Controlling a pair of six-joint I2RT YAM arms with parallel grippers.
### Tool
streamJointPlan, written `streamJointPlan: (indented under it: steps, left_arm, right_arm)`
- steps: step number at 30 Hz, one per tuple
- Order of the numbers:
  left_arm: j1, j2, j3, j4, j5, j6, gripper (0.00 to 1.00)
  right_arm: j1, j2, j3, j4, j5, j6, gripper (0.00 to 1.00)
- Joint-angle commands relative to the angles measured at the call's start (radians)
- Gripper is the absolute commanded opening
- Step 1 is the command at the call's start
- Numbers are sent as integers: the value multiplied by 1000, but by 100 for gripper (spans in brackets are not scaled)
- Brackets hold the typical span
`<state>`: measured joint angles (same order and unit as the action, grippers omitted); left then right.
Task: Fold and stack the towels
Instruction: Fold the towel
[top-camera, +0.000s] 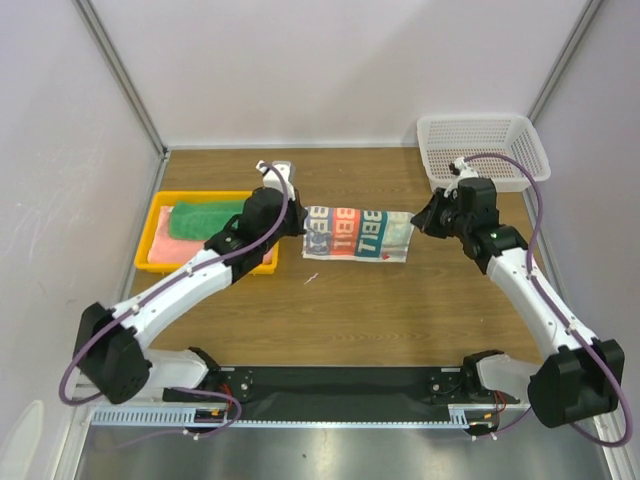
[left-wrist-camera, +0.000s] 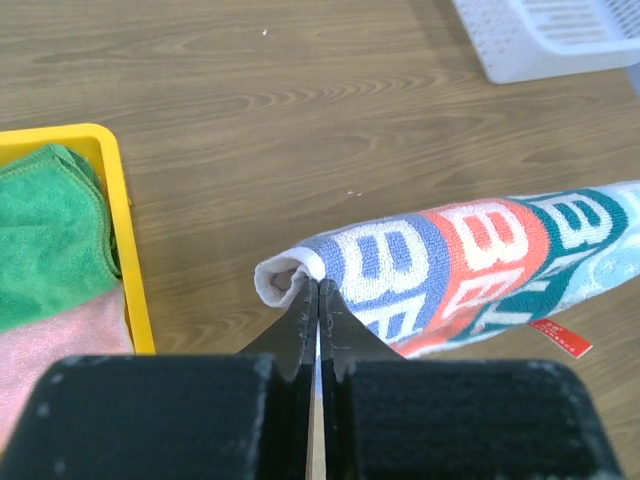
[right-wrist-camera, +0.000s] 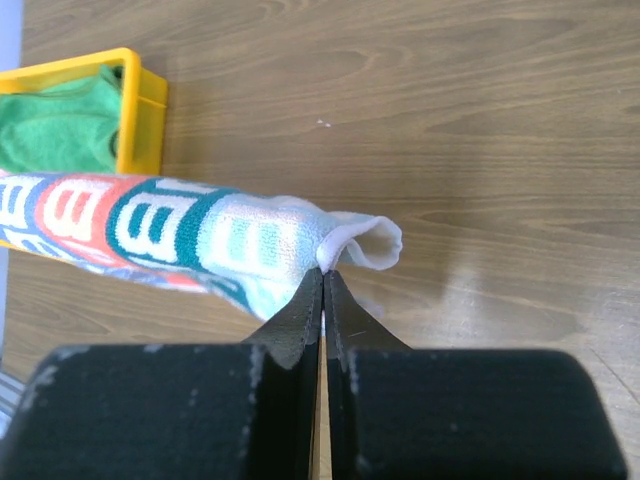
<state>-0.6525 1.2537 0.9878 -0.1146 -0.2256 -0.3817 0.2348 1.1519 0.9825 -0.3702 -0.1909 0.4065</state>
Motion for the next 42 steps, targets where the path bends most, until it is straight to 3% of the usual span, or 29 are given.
streamJointPlan:
  steps: [1,5,11,15,20,26,30,35,38,40,41,42]
  left_arm:
    - [22,76,67,29,-11,30,0]
    - [57,206,150,78,14,38,0]
    - [88,279,206,174,-6,110,0]
    - [90,253,60,306,20,113,0]
    - [65,205,-193,415,28,66,0]
    - [-82,78,-336,334,-53,34,0]
    - [-185,-29,-409,265,-63,-45,0]
    - [-234,-95,-465,155,-95,-123,1]
    - [-240,-120,-485,121,-84,-154,6]
    - [-246,-142,-492,53,-72,-178,18]
    - [-249,-151,-498,40,-58,-184,26]
    - [-254,-161,-497,3,-54,-204,53]
  right_arm:
    - [-14,63,34,62,-7,-11,0]
    - [-25,195,99,132,-33,-12,0]
    - [-38,298,183,235,-59,-57,0]
    - [-38,295,130,281,-76,-100,0]
    - [-35,235,-92,327,-113,-109,0]
    - [-35,88,-306,246,-96,-48,0]
    - [-31,-38,-384,160,-73,-12,0]
    - [-20,-110,-430,45,-85,55,0]
    - [-12,-123,-435,-50,-38,51,0]
    - [-14,-118,-442,-68,-68,64,11]
    - [-11,-115,-441,-78,-91,72,24]
    - [-11,-106,-435,-94,-111,84,38]
